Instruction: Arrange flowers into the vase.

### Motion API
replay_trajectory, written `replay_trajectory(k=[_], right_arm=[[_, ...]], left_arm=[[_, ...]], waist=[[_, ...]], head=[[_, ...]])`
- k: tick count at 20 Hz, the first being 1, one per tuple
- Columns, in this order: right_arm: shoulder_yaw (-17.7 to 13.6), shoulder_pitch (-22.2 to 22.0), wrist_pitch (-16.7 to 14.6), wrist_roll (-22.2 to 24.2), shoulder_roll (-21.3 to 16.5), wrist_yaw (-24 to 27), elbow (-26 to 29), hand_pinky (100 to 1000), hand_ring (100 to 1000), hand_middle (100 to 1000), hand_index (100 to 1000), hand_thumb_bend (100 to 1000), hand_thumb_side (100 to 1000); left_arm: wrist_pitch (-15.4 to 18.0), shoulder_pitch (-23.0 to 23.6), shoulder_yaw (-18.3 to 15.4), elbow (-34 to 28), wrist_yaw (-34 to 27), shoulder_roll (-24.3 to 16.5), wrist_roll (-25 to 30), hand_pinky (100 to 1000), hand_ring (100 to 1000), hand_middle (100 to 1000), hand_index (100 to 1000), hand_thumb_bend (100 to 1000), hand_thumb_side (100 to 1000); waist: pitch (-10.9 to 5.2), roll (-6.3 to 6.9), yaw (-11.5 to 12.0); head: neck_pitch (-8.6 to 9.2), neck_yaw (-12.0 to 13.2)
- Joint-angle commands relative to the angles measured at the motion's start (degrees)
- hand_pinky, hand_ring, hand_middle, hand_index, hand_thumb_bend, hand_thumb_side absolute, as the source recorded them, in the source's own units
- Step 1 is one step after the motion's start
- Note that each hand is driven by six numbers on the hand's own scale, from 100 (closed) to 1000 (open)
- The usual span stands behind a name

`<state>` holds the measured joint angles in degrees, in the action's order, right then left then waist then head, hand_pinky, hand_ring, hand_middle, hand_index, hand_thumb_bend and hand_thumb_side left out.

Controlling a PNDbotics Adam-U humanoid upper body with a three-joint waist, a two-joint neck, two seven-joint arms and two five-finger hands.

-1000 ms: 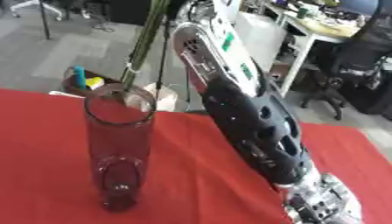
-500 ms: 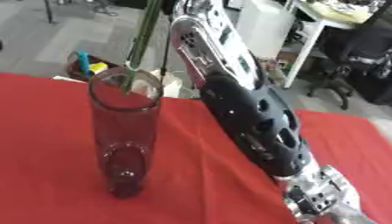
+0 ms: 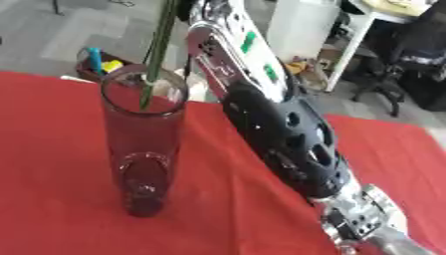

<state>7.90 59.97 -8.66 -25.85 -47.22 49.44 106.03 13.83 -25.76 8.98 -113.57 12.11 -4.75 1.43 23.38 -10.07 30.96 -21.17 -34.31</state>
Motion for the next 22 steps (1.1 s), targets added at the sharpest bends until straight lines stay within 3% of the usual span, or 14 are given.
replay_trajectory(k=[1, 6, 12, 16, 22], right_arm=[[-0.08, 0.58, 0.72, 0.03, -0.71, -1.32, 0.08, 100, 100, 100, 100, 100, 812], [0.05, 0.17, 1.61, -0.55, -0.61, -4.37, -0.16, 100, 100, 100, 100, 100, 842], [0.65, -0.29, 3.0, -0.65, -0.18, -8.04, -0.51, 100, 200, 100, 100, 100, 860], [0.81, -0.83, 3.3, -0.32, -0.12, -9.89, 0.25, 179, 293, 100, 125, 100, 863], [1.02, -1.88, 5.47, 1.09, -0.45, -12.55, 1.32, 365, 473, 100, 180, 100, 875]], left_arm=[[0.09, -0.72, 0.73, -1.03, -0.18, 0.21, 0.28, 724, 527, 779, 872, 100, 1000], [0.12, -0.84, 0.75, -1.03, -0.27, 0.37, 0.36, 724, 527, 780, 872, 100, 1000], [0.11, -0.85, 0.83, -1.03, -0.35, 0.56, 0.53, 723, 526, 780, 872, 100, 1000], [0.15, -1.02, 0.89, -1.03, -0.37, 0.67, 0.73, 724, 526, 780, 872, 100, 1000], [0.21, -1.23, 0.79, -1.03, -0.41, 0.69, 0.77, 723, 526, 780, 873, 100, 1000]], waist=[[-1.01, 0.38, 0.04], [-0.89, 0.43, 0.16], [-0.68, 0.54, 0.27], [-0.56, 0.48, 0.45], [-0.53, 0.41, 0.68]], head=[[-0.38, -0.27], [-0.85, -0.85], [-1.0, -1.5], [-0.76, -1.72], [-0.64, -1.67]])
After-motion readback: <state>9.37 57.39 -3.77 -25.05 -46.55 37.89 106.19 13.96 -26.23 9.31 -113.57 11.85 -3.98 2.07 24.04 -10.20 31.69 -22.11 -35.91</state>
